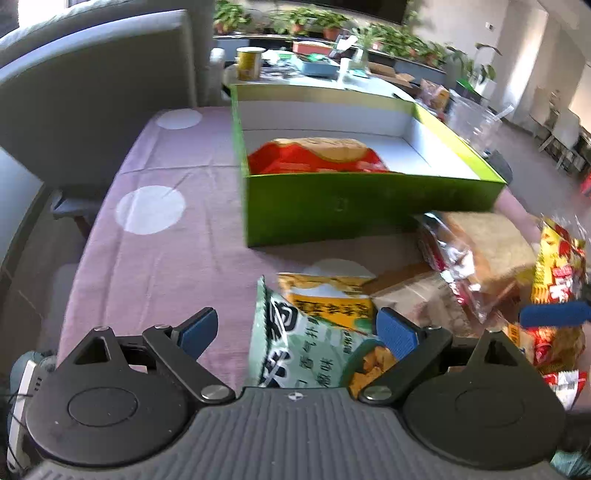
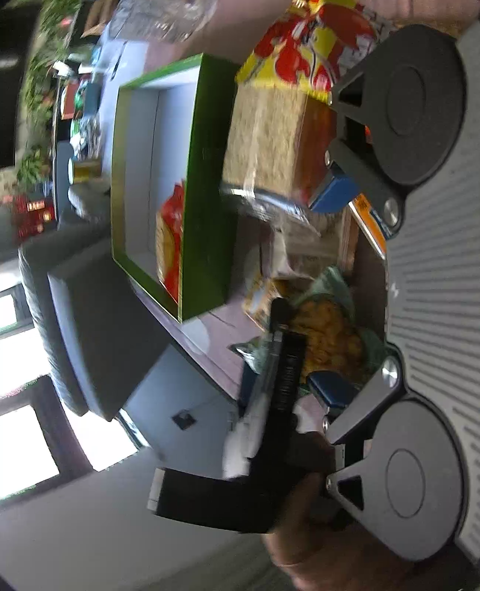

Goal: Organize snacks
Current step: 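Move the right gripper back to the green vegetable-cracker bag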

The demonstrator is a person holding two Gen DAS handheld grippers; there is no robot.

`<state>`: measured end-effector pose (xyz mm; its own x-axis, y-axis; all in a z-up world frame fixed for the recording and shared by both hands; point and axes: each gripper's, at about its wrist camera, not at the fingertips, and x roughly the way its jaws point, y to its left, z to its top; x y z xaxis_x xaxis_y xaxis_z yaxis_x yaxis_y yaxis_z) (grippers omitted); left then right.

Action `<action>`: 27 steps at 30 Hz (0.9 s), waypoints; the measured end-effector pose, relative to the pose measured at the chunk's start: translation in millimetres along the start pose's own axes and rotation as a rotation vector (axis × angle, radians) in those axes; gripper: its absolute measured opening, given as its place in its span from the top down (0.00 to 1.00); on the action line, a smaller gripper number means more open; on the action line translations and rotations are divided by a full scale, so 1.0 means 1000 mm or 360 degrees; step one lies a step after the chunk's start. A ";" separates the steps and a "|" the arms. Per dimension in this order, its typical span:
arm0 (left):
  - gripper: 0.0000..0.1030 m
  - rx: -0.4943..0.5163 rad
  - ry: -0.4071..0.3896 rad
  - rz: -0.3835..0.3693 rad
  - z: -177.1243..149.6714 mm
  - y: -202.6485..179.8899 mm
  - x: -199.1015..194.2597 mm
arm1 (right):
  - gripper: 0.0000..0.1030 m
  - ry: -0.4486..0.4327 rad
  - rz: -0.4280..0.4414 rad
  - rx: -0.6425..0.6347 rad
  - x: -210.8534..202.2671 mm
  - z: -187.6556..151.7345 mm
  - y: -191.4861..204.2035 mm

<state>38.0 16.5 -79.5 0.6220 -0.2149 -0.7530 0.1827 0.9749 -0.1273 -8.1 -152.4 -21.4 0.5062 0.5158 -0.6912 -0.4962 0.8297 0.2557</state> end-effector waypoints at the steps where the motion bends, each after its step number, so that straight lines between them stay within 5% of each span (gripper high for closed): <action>1: 0.11 -0.0016 -0.0006 0.0010 0.000 0.003 -0.001 | 0.24 0.0016 0.0006 -0.0031 0.002 -0.001 0.003; 9: 0.10 -0.0089 -0.0056 0.0001 0.002 0.017 -0.012 | 0.23 0.0212 -0.0048 -0.0150 0.034 -0.011 0.016; 17: 0.10 -0.0013 -0.0085 -0.0098 -0.006 0.025 -0.026 | 0.23 0.0176 -0.0302 0.0031 0.046 -0.004 -0.007; 27: 0.10 0.0056 -0.0065 -0.0207 -0.019 0.029 -0.031 | 0.24 0.0089 -0.0165 0.0159 0.031 0.004 -0.013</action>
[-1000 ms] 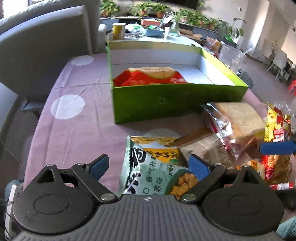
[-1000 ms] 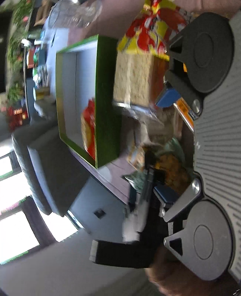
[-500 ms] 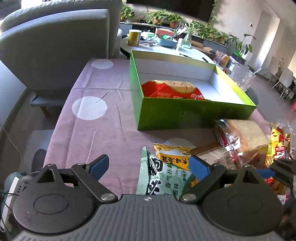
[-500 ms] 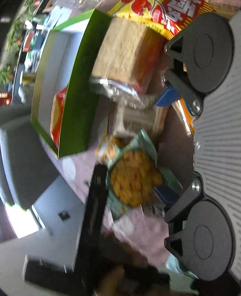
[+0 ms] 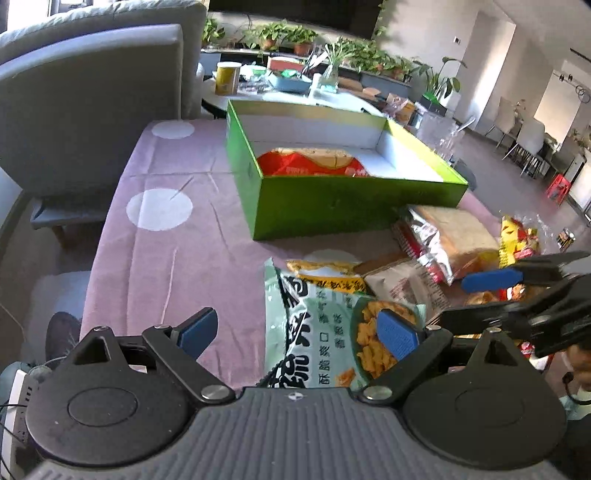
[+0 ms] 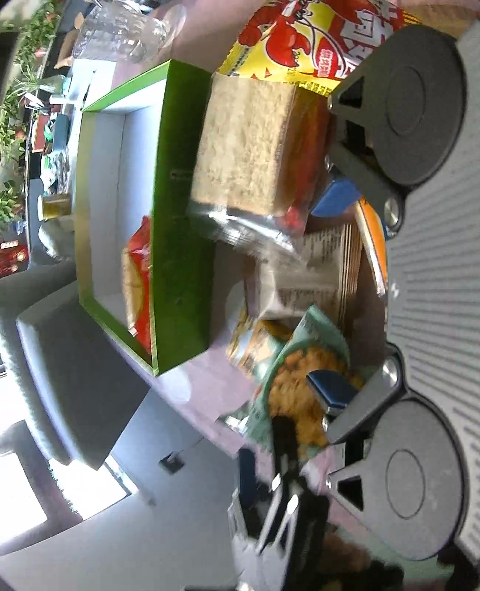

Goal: Organize snacks
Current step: 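Move the right gripper back to the green vegetable-cracker bag, then close the right gripper on the green cracker bag and lift it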

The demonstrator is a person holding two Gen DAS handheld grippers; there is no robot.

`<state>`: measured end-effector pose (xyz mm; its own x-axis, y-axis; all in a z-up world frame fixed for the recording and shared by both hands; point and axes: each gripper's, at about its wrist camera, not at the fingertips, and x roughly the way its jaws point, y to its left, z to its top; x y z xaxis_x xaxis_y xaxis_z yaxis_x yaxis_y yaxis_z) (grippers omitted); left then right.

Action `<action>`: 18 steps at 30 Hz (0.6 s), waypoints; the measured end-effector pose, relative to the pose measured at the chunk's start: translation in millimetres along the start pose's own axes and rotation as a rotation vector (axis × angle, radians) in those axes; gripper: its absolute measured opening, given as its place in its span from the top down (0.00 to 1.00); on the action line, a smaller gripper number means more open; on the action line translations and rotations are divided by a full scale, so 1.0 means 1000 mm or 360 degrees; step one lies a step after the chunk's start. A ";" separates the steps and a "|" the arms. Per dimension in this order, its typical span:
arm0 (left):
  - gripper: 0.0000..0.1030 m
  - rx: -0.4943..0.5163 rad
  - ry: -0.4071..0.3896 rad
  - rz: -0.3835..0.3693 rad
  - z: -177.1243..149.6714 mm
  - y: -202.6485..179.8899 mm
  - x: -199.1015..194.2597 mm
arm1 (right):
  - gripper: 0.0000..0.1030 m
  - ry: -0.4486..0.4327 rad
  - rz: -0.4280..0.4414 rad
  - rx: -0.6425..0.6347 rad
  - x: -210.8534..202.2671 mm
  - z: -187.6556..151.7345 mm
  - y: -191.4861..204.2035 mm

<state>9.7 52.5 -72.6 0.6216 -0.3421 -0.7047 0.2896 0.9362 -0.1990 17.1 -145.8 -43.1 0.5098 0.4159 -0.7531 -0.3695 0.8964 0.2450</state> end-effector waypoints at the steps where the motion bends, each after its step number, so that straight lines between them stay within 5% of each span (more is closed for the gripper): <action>1: 0.10 -0.0012 0.0005 -0.0013 -0.001 0.001 0.003 | 0.24 -0.0007 0.0034 0.0012 -0.002 0.002 0.000; 5: 0.10 -0.0077 0.0034 -0.0107 -0.004 0.004 0.008 | 0.24 0.0005 0.0143 -0.0010 -0.005 0.001 0.008; 14: 0.10 -0.0083 0.0011 -0.0138 -0.005 0.011 0.003 | 0.24 0.0120 0.0154 -0.0033 0.007 -0.007 0.015; 18: 0.10 -0.0030 0.0001 -0.0174 -0.007 0.010 -0.001 | 0.45 0.0172 0.0122 0.0022 0.019 -0.008 0.010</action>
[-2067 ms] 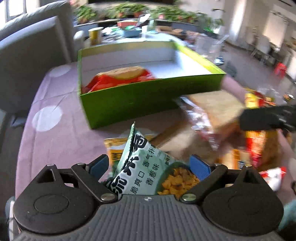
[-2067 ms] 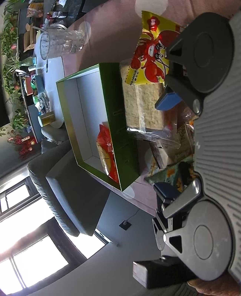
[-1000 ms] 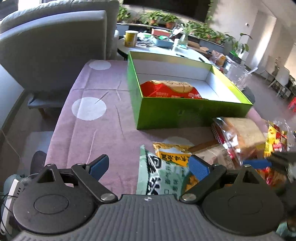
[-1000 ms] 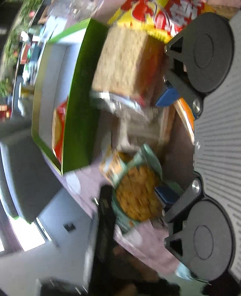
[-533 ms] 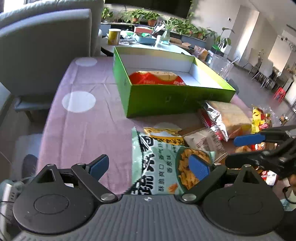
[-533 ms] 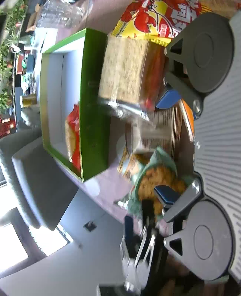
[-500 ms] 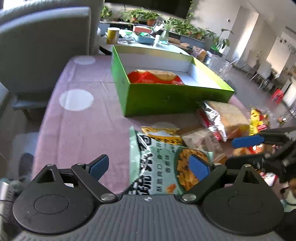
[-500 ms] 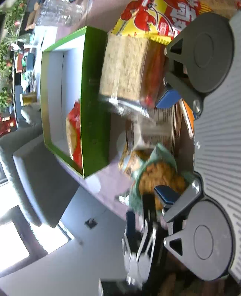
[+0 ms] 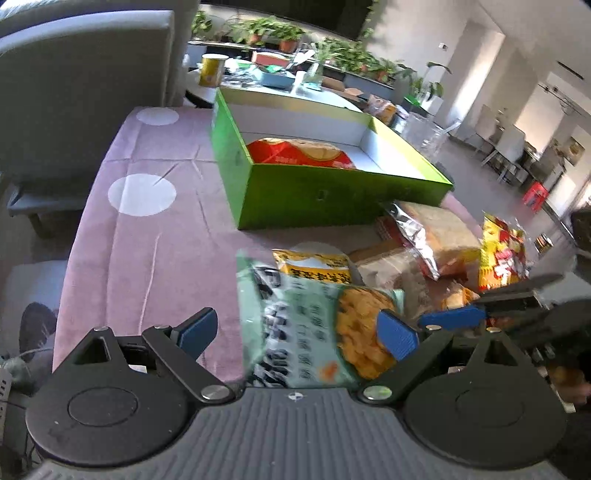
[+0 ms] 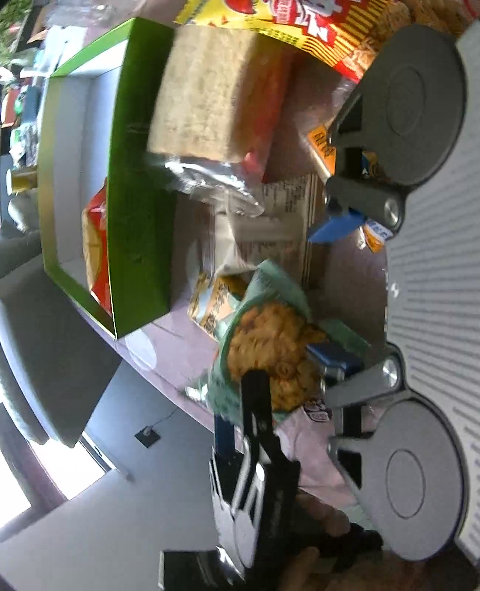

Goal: Organize snacks
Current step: 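Close the right gripper on the green cracker bag and lift it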

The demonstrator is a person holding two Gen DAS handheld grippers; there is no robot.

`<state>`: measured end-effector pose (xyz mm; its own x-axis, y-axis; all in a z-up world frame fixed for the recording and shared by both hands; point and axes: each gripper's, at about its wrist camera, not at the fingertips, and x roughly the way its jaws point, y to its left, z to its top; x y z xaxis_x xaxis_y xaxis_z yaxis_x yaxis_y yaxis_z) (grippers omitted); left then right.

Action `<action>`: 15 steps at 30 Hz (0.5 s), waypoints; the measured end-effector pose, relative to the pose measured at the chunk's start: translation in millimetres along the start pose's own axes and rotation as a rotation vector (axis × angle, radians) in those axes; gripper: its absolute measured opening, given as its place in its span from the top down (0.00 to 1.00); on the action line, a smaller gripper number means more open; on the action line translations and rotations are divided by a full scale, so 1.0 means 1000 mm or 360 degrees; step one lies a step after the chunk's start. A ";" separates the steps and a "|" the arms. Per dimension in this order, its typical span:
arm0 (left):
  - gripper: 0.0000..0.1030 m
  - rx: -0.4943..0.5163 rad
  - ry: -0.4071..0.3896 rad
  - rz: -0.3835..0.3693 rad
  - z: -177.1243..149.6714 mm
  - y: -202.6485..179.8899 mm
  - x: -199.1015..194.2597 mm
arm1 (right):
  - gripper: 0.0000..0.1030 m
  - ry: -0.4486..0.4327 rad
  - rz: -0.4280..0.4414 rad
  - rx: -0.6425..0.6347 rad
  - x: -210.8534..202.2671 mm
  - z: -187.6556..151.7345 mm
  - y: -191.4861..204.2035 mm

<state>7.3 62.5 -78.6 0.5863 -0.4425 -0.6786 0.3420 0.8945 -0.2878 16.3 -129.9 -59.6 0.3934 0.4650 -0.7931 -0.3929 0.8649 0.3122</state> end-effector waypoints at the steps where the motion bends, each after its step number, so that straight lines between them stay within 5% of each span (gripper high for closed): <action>1: 0.10 0.0018 0.0006 -0.0013 -0.001 0.000 0.000 | 0.47 -0.0005 -0.0015 0.0017 0.000 0.000 -0.002; 9: 0.10 0.0017 0.0029 -0.0034 -0.006 0.003 0.002 | 0.48 -0.0037 -0.0004 0.0079 -0.004 0.001 -0.007; 15: 0.19 -0.0067 -0.0002 -0.0017 -0.002 0.012 -0.004 | 0.46 -0.0042 0.0207 0.0187 -0.006 0.006 -0.008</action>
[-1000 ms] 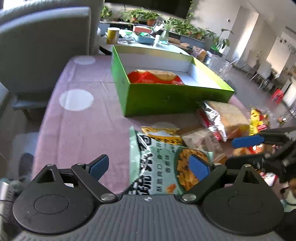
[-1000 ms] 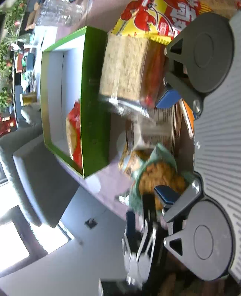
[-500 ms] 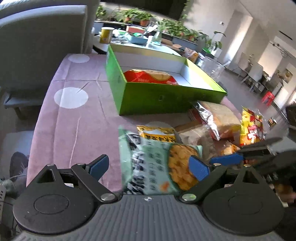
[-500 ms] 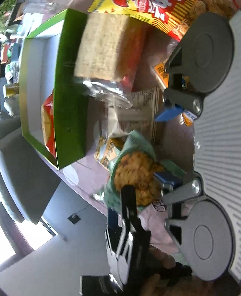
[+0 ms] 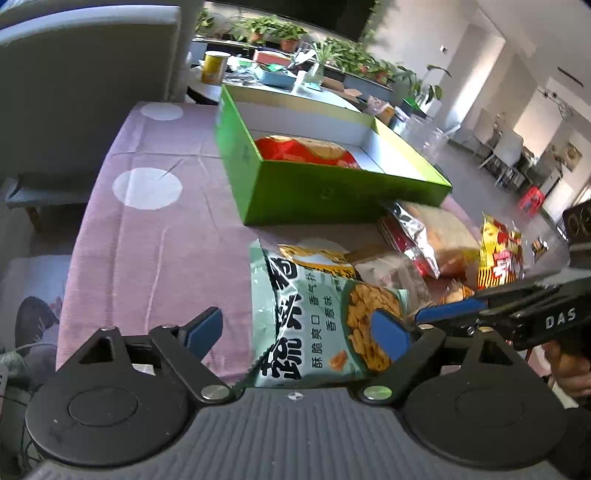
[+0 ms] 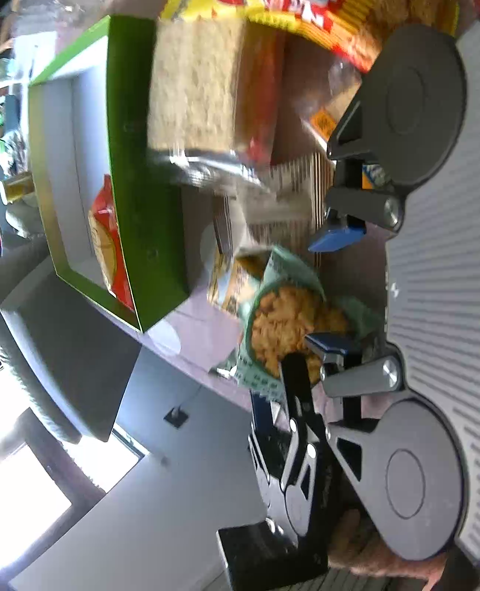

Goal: Organize snacks
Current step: 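Close the right gripper on the green cracker bag and lift it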

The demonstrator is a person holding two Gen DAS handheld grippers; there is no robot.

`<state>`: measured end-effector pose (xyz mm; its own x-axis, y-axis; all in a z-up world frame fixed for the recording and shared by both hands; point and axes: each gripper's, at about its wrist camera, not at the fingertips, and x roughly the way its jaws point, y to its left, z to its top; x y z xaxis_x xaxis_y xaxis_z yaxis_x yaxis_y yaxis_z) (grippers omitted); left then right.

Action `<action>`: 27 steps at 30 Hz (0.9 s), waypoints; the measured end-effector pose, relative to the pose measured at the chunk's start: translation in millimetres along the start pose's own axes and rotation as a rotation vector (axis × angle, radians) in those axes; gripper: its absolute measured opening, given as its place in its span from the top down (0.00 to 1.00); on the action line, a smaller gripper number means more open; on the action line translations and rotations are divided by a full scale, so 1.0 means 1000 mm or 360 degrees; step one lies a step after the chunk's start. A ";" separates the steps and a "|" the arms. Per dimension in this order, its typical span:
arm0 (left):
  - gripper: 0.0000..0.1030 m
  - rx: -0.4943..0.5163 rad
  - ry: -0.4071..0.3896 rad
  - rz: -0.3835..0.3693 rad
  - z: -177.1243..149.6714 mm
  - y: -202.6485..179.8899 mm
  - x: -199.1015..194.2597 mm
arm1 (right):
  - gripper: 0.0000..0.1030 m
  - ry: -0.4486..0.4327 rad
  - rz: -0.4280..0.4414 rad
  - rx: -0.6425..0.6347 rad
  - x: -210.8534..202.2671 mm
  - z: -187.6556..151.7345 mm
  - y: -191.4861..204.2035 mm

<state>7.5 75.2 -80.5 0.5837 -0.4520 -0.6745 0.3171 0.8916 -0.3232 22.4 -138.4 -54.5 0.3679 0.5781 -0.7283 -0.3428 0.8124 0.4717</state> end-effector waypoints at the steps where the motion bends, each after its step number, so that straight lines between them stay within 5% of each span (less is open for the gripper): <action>1: 0.23 -0.0004 0.0000 -0.0006 0.000 0.001 -0.001 | 0.46 0.0009 0.0005 0.0015 0.001 0.000 0.000; 13: 0.36 0.0013 0.0015 -0.0072 -0.002 -0.003 0.001 | 0.37 0.0056 0.0045 0.0056 0.015 0.010 0.005; 27: 0.36 0.0128 -0.0112 -0.0021 0.026 -0.036 -0.014 | 0.42 -0.0189 0.0066 0.0028 -0.025 0.023 0.005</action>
<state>7.4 48.7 -42.0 0.6289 -0.4672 -0.6215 0.3824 0.8818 -0.2759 31.6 -146.7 -22.7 0.4537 0.6155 -0.6444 -0.3451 0.7881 0.5097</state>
